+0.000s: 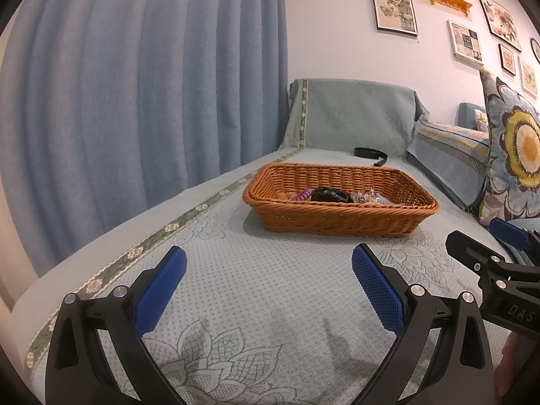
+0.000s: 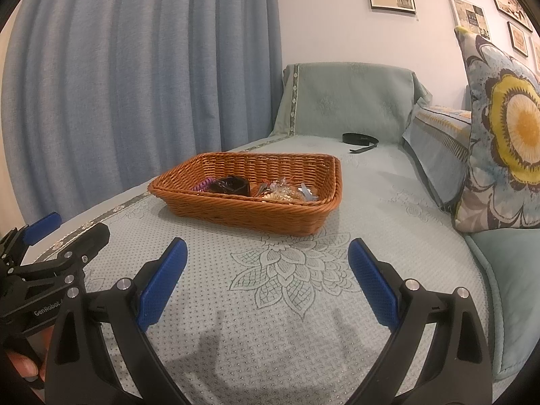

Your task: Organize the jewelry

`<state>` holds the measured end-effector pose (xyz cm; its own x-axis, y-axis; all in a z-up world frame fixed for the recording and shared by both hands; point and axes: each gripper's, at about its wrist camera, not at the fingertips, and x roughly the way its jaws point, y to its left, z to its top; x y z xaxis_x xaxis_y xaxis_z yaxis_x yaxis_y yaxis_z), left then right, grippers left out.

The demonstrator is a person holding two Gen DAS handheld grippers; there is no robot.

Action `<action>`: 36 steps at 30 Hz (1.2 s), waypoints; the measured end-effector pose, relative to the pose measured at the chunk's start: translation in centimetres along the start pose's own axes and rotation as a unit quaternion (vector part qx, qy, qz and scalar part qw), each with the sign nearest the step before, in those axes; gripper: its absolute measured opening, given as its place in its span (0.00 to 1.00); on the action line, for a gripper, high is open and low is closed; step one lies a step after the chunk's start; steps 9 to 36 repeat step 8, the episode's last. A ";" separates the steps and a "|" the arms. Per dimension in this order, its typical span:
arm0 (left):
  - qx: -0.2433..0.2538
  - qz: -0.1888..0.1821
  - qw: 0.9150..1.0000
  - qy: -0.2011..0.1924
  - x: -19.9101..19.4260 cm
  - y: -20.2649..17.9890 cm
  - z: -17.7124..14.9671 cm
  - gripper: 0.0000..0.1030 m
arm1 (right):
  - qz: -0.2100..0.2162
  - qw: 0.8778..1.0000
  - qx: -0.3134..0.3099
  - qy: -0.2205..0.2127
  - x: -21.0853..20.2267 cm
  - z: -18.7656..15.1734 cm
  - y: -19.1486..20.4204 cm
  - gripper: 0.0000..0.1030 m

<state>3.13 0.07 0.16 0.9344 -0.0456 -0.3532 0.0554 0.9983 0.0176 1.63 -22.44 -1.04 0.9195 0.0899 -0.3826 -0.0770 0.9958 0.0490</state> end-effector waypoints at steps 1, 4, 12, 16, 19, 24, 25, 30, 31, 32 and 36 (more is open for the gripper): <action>0.000 0.001 1.000 0.001 0.0 0.0 0.0 0.92 | 0.000 1.000 0.000 0.000 0.1 0.0 0.0 0.89; -0.002 0.001 1.000 0.001 0.1 0.1 0.1 0.92 | 0.000 1.000 0.000 0.000 0.0 0.1 0.0 0.89; -0.001 0.001 1.000 0.000 0.1 0.0 0.1 0.92 | 0.000 1.000 0.000 0.000 0.1 0.1 -0.1 0.89; -0.001 0.001 1.000 0.000 0.1 0.0 0.1 0.92 | 0.000 1.000 0.000 0.000 0.1 0.1 -0.1 0.89; -0.001 0.001 1.000 0.000 0.1 0.0 0.1 0.92 | 0.000 1.000 0.000 0.000 0.1 0.1 -0.1 0.89; -0.001 0.001 1.000 0.000 0.1 0.0 0.1 0.92 | 0.000 1.000 0.000 0.000 0.1 0.1 -0.1 0.89; -0.001 0.001 1.000 0.000 0.1 0.0 0.1 0.92 | 0.000 1.000 0.000 0.000 0.1 0.1 -0.1 0.89; -0.001 0.001 1.000 0.000 0.1 0.0 0.1 0.92 | 0.000 1.000 0.000 0.000 0.1 0.1 -0.1 0.89; -0.001 0.001 1.000 0.000 0.1 0.0 0.1 0.92 | 0.000 1.000 0.000 0.000 0.1 0.1 -0.1 0.89; -0.001 0.001 1.000 0.000 0.1 0.0 0.1 0.92 | 0.000 1.000 0.000 0.000 0.1 0.1 -0.1 0.89; -0.001 0.001 1.000 0.000 0.1 0.0 0.1 0.92 | 0.000 1.000 0.000 0.000 0.1 0.1 -0.1 0.89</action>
